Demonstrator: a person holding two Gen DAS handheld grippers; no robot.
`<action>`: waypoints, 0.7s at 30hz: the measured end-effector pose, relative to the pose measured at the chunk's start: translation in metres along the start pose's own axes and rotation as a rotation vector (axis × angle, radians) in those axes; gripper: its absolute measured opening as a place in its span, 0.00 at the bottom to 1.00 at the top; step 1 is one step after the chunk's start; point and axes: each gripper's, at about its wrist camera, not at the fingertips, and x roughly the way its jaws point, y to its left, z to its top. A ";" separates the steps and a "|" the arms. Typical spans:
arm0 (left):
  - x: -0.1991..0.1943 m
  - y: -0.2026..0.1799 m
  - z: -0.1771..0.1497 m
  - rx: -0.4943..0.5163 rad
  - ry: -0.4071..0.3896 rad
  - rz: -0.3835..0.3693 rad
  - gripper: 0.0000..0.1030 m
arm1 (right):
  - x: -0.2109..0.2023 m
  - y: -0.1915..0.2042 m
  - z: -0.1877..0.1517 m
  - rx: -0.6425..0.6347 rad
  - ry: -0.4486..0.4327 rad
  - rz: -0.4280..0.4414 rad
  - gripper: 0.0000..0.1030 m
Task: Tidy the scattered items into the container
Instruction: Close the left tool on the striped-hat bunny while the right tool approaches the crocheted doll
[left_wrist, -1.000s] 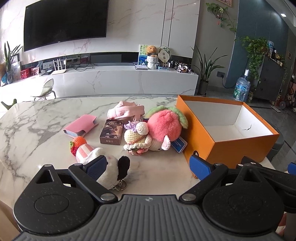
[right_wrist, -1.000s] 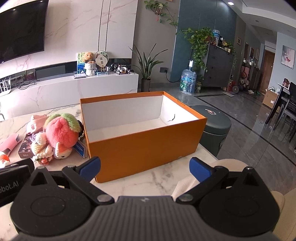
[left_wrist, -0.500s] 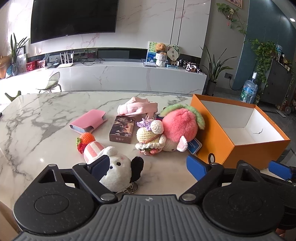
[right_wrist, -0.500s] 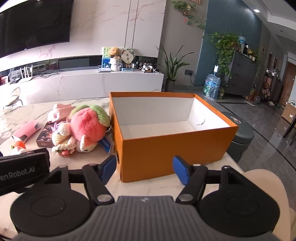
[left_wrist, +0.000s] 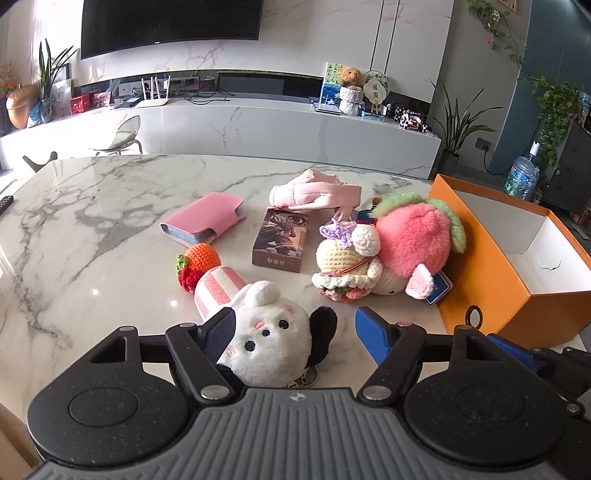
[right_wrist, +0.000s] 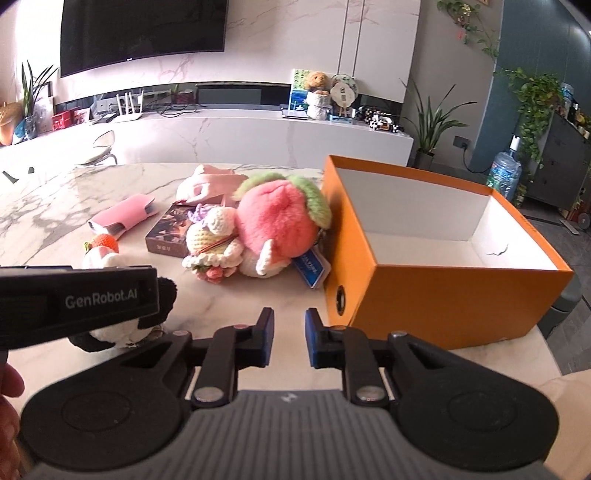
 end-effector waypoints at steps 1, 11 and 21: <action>0.003 0.003 0.001 -0.011 0.007 0.000 0.83 | 0.003 0.003 0.000 -0.010 0.001 0.010 0.19; 0.039 0.024 0.013 -0.088 0.070 0.022 0.87 | 0.040 0.023 0.014 -0.093 -0.003 0.048 0.25; 0.073 0.037 0.017 -0.108 0.126 0.046 0.88 | 0.080 0.035 0.020 -0.149 -0.006 0.130 0.25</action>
